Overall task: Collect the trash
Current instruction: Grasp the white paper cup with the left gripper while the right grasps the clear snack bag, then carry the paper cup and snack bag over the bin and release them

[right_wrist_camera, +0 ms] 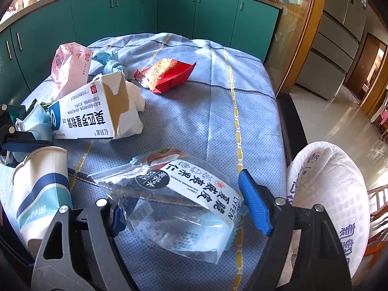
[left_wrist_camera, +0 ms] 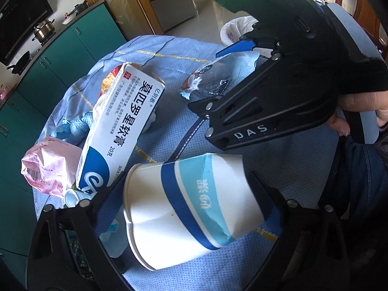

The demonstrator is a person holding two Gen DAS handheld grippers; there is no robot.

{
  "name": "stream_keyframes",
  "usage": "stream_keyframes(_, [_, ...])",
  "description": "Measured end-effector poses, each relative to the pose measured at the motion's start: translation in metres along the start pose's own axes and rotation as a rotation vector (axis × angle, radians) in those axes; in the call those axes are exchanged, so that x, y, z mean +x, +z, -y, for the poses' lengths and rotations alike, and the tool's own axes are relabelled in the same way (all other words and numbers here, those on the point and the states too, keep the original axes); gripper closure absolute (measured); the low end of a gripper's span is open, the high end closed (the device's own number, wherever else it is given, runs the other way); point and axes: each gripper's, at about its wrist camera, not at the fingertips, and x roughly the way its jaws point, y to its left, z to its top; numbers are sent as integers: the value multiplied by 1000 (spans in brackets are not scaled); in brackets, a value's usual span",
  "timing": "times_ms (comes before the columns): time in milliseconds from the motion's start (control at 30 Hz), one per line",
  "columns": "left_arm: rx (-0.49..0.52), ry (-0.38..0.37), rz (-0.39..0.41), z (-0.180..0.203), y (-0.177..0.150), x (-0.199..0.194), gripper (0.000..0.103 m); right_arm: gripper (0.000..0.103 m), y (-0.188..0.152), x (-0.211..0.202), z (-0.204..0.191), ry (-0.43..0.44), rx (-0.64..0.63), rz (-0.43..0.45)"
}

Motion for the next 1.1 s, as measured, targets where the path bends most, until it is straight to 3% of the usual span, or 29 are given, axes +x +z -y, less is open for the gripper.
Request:
stream_keyframes(333, [8, 30, 11, 0, -1, -2, 9, 24, 1, 0, -1, 9, 8, 13])
stream_keyframes(400, [-6, 46, 18, -6, 0, -4, 9, 30, 2, -2, -2, 14, 10, 23])
stream_keyframes(500, [-45, 56, 30, -18, 0, -6, 9, 30, 3, -5, -1, 13, 14, 38])
stream_keyframes(867, [-119, 132, 133, -41, 5, -24, 9, 35, 3, -19, 4, 21, 31, 82])
stream_keyframes(1100, [-174, 120, 209, -56, 7, -37, 9, 35, 4, -33, 8, 27, 47, 119])
